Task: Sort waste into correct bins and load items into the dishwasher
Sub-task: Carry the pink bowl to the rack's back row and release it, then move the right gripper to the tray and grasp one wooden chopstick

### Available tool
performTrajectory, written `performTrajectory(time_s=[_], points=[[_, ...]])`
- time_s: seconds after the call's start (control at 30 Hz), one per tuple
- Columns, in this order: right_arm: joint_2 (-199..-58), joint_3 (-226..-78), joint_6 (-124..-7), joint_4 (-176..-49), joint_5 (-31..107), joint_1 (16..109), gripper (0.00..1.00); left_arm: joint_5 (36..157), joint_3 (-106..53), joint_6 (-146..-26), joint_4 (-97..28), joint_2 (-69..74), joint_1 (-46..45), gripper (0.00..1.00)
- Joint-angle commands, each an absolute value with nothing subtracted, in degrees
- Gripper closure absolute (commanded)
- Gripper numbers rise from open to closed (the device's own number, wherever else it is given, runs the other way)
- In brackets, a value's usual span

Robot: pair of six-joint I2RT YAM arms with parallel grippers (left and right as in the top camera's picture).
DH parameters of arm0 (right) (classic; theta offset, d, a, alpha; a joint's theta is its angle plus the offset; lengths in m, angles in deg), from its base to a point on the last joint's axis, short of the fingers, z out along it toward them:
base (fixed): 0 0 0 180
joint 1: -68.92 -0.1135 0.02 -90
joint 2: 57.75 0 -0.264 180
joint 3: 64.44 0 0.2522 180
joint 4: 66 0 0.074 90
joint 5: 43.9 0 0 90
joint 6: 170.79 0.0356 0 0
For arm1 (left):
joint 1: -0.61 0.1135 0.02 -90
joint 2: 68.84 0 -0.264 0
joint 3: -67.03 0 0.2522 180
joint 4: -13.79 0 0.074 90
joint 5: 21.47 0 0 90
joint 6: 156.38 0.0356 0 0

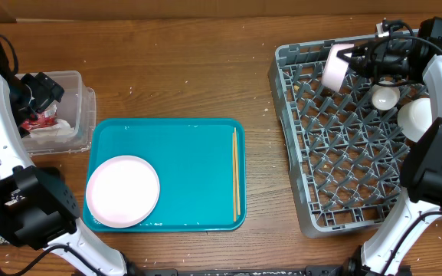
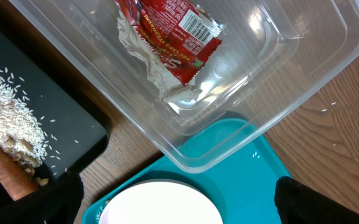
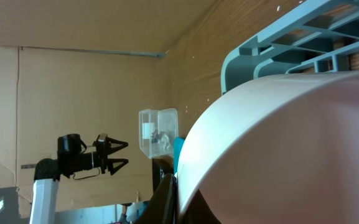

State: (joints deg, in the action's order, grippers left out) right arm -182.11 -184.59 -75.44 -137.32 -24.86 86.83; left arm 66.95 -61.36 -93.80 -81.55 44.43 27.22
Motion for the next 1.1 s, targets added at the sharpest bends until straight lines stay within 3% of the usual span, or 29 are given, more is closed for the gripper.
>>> performTrajectory(time_s=[0.0, 0.23, 0.4, 0.6, 0.67, 0.93, 1.07], points=[[-182.08, -184.33, -72.47, -136.84, -20.49, 87.75, 0.94, 66.62, -61.25, -93.82, -81.55, 44.30, 26.83, 0.00], [-182.06, -184.68, -70.02, -137.34, -16.90, 91.13, 0.84, 66.62, -61.25, -93.82, -81.55, 44.30, 26.83, 0.00], [-182.06, -187.74, -70.05, -140.36, -16.88, 93.87, 0.58, 66.62, -61.25, -93.82, -81.55, 44.30, 26.83, 0.00], [-180.84, -199.78, -70.05, -151.18, -7.48, 96.36, 0.51, 66.62, -61.25, -93.82, -81.55, 44.30, 26.83, 0.00], [-180.12, -205.46, -70.02, -156.09, -1.17, 96.36, 0.43, 66.62, -61.25, -93.82, -81.55, 44.30, 26.83, 0.00], [-177.91, -228.61, -68.71, -176.07, 15.75, 93.76, 0.41, 66.62, -61.25, -93.82, -81.55, 44.30, 26.83, 0.00], [-173.63, -230.86, -69.00, -176.81, 16.69, 87.53, 0.37, 66.62, -61.25, -93.82, -81.55, 44.30, 26.83, 0.00]])
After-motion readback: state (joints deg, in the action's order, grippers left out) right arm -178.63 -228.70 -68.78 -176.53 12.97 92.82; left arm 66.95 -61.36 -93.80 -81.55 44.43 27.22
